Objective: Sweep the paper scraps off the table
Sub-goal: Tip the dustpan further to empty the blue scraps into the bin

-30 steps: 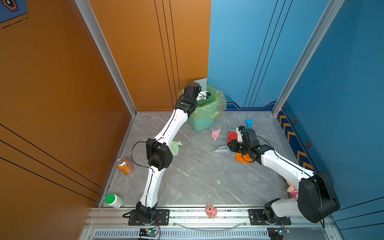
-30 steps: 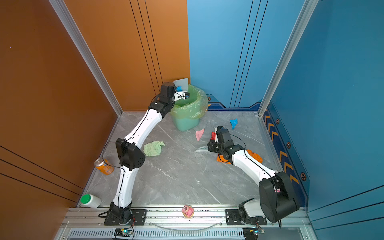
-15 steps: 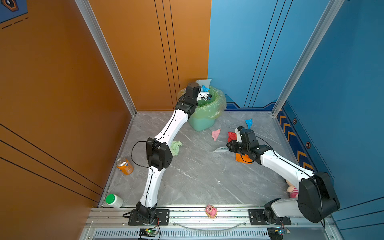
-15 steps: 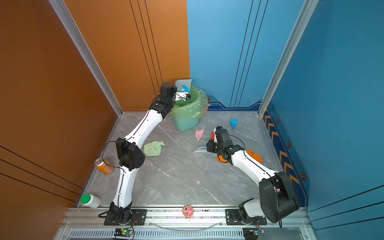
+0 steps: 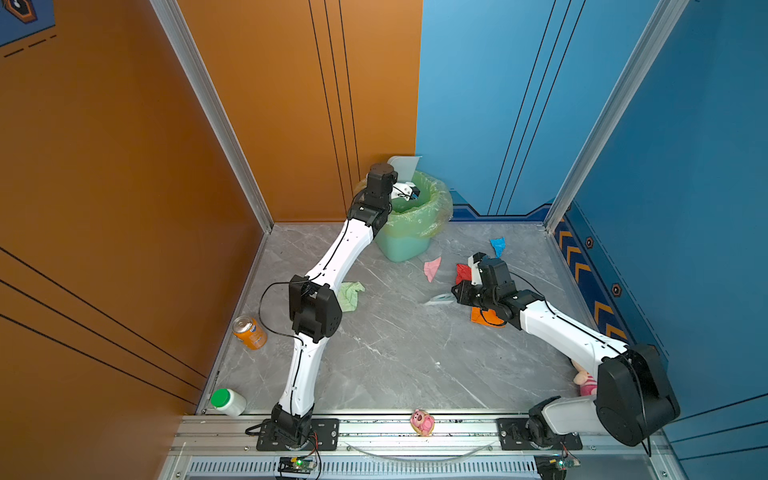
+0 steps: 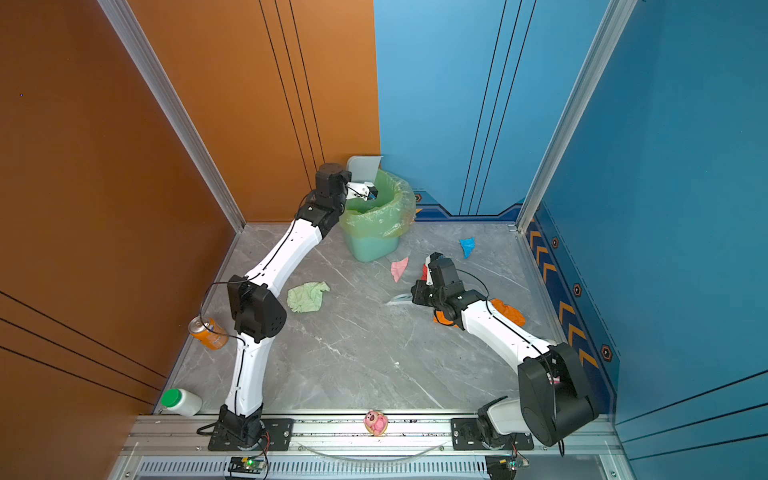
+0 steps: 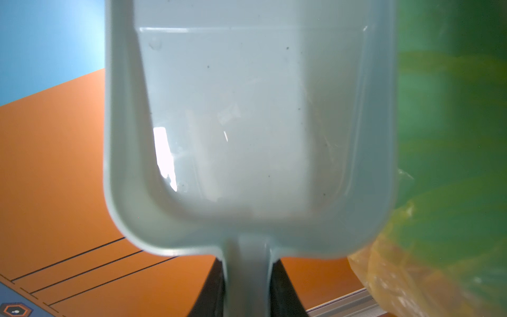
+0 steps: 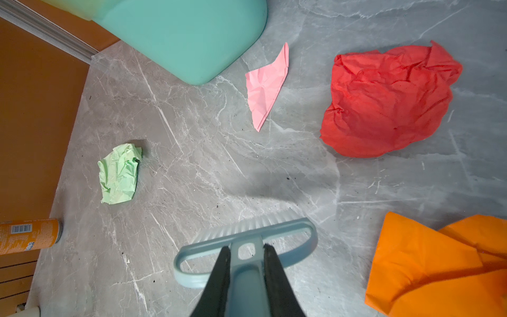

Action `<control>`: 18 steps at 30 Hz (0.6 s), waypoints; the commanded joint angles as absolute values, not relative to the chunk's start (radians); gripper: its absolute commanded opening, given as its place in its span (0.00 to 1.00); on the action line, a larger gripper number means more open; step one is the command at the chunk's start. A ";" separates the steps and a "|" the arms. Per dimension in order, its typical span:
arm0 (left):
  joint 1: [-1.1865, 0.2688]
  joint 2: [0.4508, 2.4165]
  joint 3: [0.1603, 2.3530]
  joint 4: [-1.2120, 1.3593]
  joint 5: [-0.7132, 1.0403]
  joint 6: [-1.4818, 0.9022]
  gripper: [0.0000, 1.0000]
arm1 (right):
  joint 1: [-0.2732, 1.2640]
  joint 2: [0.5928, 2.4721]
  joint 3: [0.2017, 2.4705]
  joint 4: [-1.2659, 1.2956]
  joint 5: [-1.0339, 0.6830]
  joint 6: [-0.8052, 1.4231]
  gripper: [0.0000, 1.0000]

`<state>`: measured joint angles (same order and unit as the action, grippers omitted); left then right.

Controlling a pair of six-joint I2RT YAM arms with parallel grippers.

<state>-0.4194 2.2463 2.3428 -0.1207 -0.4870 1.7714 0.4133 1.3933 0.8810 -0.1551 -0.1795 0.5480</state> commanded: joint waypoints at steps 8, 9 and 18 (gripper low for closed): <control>-0.394 2.170 2.440 -0.266 -0.401 1.467 0.00 | 0.422 1.368 0.903 -0.163 -0.145 0.535 0.00; -0.390 2.169 2.461 -0.306 -0.383 1.420 0.00 | 0.422 1.364 0.905 -0.166 -0.143 0.530 0.00; -0.372 2.101 2.442 -0.448 -0.318 1.017 0.00 | 0.422 1.320 0.930 -0.196 -0.115 0.472 0.00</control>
<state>-0.3828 2.1689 2.4481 -0.3889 -0.3649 1.2407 0.4171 1.3579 0.8913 -0.1761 -0.1490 0.5121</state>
